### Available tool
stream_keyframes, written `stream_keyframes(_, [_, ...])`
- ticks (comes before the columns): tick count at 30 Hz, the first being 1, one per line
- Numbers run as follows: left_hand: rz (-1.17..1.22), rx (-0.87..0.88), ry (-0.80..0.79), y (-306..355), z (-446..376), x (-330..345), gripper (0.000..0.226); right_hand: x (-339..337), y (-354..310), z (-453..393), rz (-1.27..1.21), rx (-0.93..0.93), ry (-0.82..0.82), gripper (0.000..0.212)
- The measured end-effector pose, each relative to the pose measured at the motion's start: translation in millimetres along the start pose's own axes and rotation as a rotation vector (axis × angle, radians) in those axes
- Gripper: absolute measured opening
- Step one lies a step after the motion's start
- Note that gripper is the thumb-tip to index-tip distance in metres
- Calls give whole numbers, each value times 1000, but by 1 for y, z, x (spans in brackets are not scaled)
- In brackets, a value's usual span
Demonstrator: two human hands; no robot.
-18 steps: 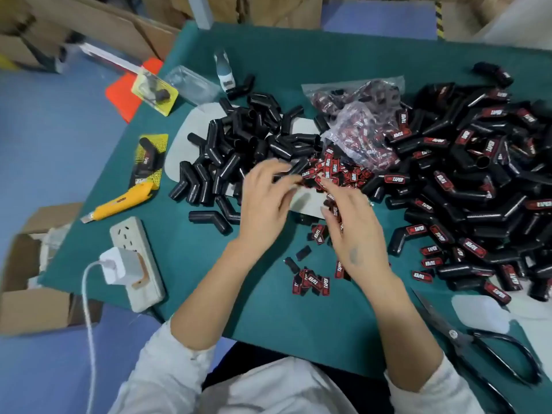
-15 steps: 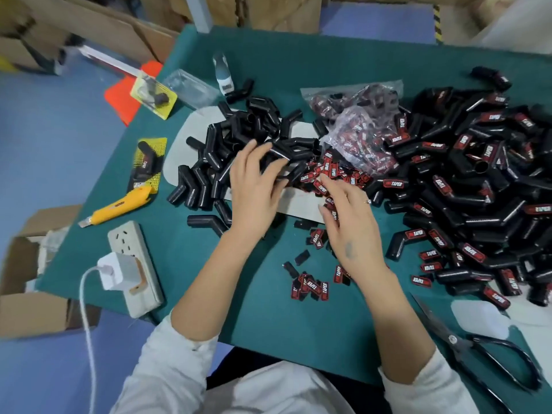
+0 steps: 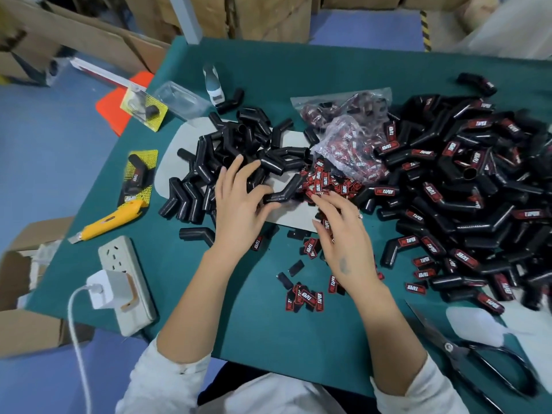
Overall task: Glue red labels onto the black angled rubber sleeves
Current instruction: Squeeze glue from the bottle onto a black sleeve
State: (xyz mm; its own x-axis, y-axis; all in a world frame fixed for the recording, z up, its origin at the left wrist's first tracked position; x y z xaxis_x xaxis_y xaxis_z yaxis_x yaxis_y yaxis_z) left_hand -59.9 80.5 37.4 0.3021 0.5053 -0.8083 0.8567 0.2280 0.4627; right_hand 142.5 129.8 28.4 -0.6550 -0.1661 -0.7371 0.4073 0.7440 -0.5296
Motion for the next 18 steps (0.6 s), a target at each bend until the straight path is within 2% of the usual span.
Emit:
stream_keyframes(2, [126,48,-34,10,9,-5,26,-3,1,1,-202,49,52,56])
stream_keyframes(5, [322,38,-127,28,26,-7,25,1,7,3,-683,254,108,62])
stream_keyframes(7, [538,-76,-214,33,35,-2,22,-2,8,5,-823,313,126,50])
stream_keyframes(9, [764,-225,-292,34,42,4,32,-6,9,10,-903,330,134,40])
stream_keyframes(12, [986,-375,-402,37,49,14,36,-10,8,20,-928,339,133,37])
stream_keyframes(14, [1069,-454,-476,43,53,24,30,-12,5,25,-824,324,117,35])
stream_keyframes(18, [988,-505,-479,47,56,35,19,-20,-5,26,-539,154,107,39])
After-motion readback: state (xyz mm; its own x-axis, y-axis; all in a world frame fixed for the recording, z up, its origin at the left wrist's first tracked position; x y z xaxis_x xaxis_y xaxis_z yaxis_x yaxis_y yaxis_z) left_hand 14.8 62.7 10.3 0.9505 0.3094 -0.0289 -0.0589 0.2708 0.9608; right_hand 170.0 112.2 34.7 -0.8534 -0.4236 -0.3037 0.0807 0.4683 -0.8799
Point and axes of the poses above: each hand's wrist, its own z-axis away from the middle knuckle, its own x-axis out of the palm, y = z × x, the point moved 9 cm from there along -z, towards the middle knuckle, and after that the axes turned 11 degrees about -x, right-handed, at the moved point
